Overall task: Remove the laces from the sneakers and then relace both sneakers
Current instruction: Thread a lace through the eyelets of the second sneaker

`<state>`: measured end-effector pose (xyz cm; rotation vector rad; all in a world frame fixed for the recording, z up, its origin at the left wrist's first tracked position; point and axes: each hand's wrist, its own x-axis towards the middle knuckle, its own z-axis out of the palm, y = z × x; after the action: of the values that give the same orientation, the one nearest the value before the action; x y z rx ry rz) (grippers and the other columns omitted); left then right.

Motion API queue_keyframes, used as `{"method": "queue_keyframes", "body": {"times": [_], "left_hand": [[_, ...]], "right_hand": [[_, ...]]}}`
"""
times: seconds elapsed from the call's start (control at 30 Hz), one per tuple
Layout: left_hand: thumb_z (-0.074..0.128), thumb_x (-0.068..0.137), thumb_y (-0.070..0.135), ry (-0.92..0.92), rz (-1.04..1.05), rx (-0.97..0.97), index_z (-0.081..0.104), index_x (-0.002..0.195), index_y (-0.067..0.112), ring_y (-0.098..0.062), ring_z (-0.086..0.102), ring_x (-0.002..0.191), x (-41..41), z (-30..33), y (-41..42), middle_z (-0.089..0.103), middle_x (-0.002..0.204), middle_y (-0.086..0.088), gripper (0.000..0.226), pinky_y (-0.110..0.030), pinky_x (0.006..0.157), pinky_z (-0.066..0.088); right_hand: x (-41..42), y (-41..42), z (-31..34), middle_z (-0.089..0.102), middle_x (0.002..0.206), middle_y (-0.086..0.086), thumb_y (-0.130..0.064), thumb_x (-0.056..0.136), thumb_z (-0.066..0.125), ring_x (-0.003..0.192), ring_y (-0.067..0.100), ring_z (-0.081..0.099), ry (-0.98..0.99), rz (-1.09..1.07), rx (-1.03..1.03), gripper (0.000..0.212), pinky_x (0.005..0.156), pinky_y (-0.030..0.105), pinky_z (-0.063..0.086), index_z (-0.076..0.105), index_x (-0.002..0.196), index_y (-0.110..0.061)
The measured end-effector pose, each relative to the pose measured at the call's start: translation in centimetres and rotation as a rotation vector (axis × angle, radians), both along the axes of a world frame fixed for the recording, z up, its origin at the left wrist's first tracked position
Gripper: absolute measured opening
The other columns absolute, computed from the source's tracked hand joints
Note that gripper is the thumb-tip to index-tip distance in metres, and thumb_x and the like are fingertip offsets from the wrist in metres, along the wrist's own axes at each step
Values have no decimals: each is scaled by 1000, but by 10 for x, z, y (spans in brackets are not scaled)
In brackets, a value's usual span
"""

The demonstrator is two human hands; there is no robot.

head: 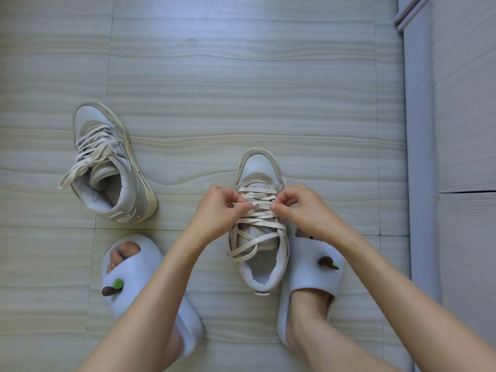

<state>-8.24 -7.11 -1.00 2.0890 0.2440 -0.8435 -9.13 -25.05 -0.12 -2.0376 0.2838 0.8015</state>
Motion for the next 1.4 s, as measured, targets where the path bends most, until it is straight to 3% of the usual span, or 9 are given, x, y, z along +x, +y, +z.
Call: {"method": "queue_keyframes", "body": {"times": [0.17, 0.43, 0.6, 0.73, 0.93, 1.03, 1.17, 1.27, 1.4], "left_hand": [[66, 86, 18, 158, 190, -213, 58, 71, 14, 1, 44, 47, -5, 2, 9, 52, 49, 14, 17, -11, 49, 36], [64, 87, 19, 182, 191, -236, 57, 74, 16, -11, 47, 65, -3, 3, 11, 56, 67, 4, 15, -23, 68, 39], [65, 86, 26, 122, 181, -159, 61, 77, 17, 0, 46, 52, -5, 4, 6, 55, 65, 6, 14, -10, 53, 38], [63, 88, 18, 153, 241, -189, 60, 76, 14, -9, 51, 67, -4, 3, 7, 58, 73, 2, 13, -20, 67, 42], [57, 89, 8, 104, 365, -193, 60, 78, 18, -9, 58, 72, -6, 4, 5, 60, 81, 2, 15, -24, 72, 51], [59, 87, 12, -179, 197, -7, 58, 80, 25, -10, 56, 77, -12, 8, 3, 57, 94, 1, 15, -24, 76, 44], [62, 86, 27, -400, -159, 252, 66, 93, 22, -14, 45, 95, -21, 8, -4, 41, 97, 3, 9, -25, 74, 37], [60, 87, 39, -427, -283, 438, 65, 99, 23, -19, 39, 105, -21, 9, -9, 35, 100, 3, 20, -29, 68, 37], [62, 86, 37, -400, -380, 461, 65, 93, 20, -21, 38, 109, -20, 11, -12, 39, 108, 0, 19, -27, 71, 35]], "right_hand": [[-6, -8, 0, 57, 87, -4, -20, 88, 62, 85, 20, 55, 106, -53, 133, 18, 75, 39, 46, 57, 71, -23], [-10, -18, -2, 60, 110, 5, -22, 87, 65, 103, 17, 57, 139, -116, 242, 23, 81, 44, 48, 57, 66, -26], [-3, -7, 1, 57, 103, 2, -34, 83, 68, 96, 15, 59, 65, 1, 98, 16, 78, 39, 50, 61, 75, -21], [-4, -10, -1, 55, 105, 4, -23, 88, 63, 91, 11, 57, 47, 25, 94, 15, 79, 34, 48, 59, 74, -20], [-12, -15, 0, 61, 82, 4, -22, 89, 62, 73, 12, 56, 82, -254, 161, 14, 64, 27, 42, 60, 75, -23], [-14, -12, 2, 55, 95, -2, -21, 86, 65, 74, 0, 51, -139, -245, 57, 14, 70, 21, 41, 60, 74, -27], [-17, -1, 5, 49, 97, -3, -28, 85, 66, 95, 14, 47, -341, 117, -147, 12, 84, 26, 35, 71, 88, -18], [-19, 6, 2, 49, 112, -2, -41, 89, 57, 110, 18, 41, -409, 436, -389, 25, 86, 32, 28, 70, 100, -22], [-22, 8, 2, 48, 116, -3, -34, 89, 57, 115, 18, 39, -365, 423, -371, 20, 89, 33, 28, 66, 98, -19]]}}
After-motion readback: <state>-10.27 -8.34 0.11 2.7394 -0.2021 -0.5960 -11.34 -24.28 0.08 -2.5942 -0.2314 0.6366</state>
